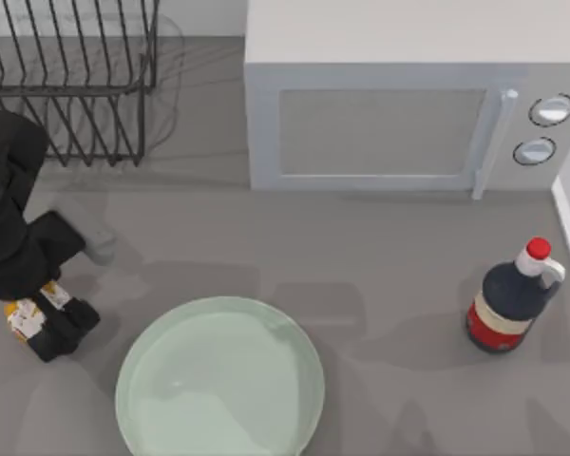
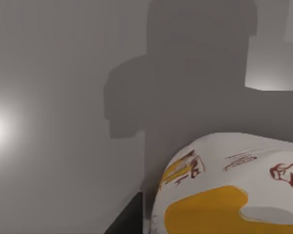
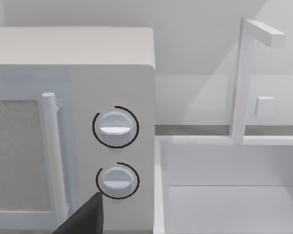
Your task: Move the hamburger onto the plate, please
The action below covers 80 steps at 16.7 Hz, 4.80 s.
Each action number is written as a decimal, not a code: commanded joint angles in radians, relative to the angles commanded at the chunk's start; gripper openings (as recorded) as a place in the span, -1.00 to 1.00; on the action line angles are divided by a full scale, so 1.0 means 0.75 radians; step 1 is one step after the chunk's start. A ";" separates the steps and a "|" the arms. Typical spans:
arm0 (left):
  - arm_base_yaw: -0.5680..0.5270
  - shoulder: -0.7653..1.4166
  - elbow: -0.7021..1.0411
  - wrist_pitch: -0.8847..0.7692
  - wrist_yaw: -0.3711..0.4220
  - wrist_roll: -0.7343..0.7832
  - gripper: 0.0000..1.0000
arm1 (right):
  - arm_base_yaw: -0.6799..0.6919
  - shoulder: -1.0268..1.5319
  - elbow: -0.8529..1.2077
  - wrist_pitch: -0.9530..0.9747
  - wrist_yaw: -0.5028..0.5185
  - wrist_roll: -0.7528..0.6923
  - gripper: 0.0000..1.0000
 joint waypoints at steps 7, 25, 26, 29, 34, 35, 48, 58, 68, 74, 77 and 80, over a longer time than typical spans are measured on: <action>0.002 -0.088 0.033 -0.090 0.028 -0.008 -1.00 | 0.000 0.000 0.000 0.000 0.000 0.000 1.00; -0.014 -0.274 0.367 -0.624 0.027 -0.051 -1.00 | 0.000 0.000 0.000 0.000 0.000 0.000 1.00; -0.028 -0.264 0.376 -0.629 0.026 -0.089 -1.00 | 0.000 0.000 0.000 0.000 0.000 0.000 1.00; -0.088 -0.220 0.415 -0.651 0.023 -0.290 -1.00 | 0.000 0.000 0.000 0.000 0.000 0.000 1.00; -0.233 -0.134 0.479 -0.695 0.016 -0.898 -1.00 | 0.000 0.000 0.000 0.000 0.000 0.000 1.00; -0.267 -0.118 0.485 -0.703 0.015 -1.054 -1.00 | 0.000 0.000 0.000 0.000 0.000 0.000 1.00; -0.736 -0.023 0.469 -0.740 0.010 -3.275 -1.00 | 0.000 0.000 0.000 0.000 0.000 0.000 1.00; -0.882 -0.131 0.431 -0.647 -0.014 -3.958 -1.00 | 0.000 0.000 0.000 0.000 0.000 0.000 1.00; -0.876 -0.082 0.306 -0.464 -0.015 -3.955 -1.00 | 0.000 0.000 0.000 0.000 0.000 0.000 1.00; -0.879 -0.065 0.262 -0.412 -0.014 -3.954 -1.00 | 0.000 0.000 0.000 0.000 0.000 0.000 1.00; -0.879 -0.065 0.262 -0.412 -0.014 -3.954 -0.55 | 0.000 0.000 0.000 0.000 0.000 0.000 1.00; -0.879 -0.065 0.262 -0.412 -0.014 -3.954 -0.10 | 0.000 0.000 0.000 0.000 0.000 0.000 1.00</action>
